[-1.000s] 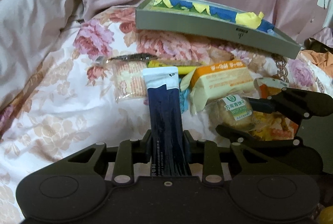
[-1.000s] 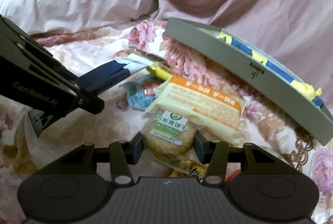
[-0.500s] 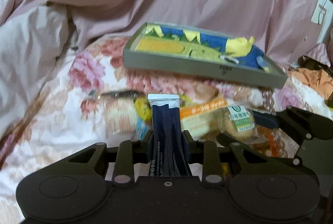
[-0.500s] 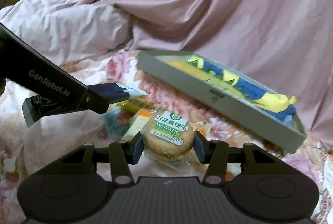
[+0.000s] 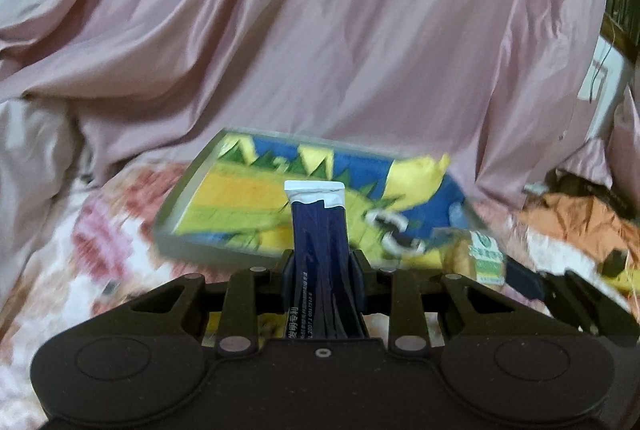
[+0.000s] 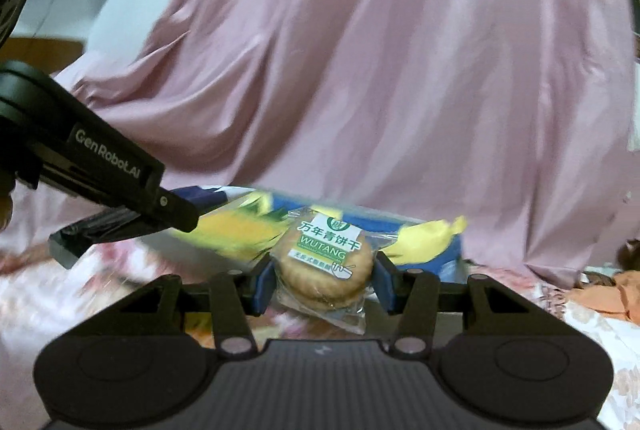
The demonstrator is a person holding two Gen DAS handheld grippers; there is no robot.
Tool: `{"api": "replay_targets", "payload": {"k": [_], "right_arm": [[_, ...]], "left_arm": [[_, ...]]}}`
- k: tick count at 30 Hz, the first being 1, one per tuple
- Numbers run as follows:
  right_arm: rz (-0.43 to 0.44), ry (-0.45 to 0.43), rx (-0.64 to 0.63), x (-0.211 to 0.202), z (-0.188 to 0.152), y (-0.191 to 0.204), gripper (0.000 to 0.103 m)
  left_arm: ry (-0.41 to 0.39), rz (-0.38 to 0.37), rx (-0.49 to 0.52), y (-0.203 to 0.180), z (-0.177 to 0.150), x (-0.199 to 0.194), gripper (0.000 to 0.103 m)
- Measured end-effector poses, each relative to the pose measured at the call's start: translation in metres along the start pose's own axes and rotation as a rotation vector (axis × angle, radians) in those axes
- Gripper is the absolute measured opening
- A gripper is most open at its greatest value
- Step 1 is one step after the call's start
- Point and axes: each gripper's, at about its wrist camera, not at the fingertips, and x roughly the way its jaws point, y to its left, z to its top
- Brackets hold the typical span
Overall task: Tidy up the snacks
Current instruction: 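Lower the blue packet into the tray with the left tool while the right tool releases the biscuit there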
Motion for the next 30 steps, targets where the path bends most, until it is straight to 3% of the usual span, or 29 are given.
{"api": "replay_targets", "payload": {"k": [9,14,23,30], "right_arm": [[-0.105,-0.081,0.177,0.035,0.001,-0.059,0.055],[-0.112,-0.072,0.181,0.058,-0.008,-0.073,0.055],[-0.069,-0.017,0.16,0.074,-0.014,-0.069,0.055],[-0.062,0.034,0.167,0.087,-0.017,-0.071,0.056]], "left_arm": [[-0.071,-0.026,-0.048,-0.026,0.045,0.066,0.031],[-0.101,-0.01,-0.058,-0.034,0.054,0.105,0.031],[-0.047,-0.005,-0.083,-0.031,0.039,0.161,0.031],[0.0,0.02,-0.102,-0.022,0.031,0.169,0.031]]}}
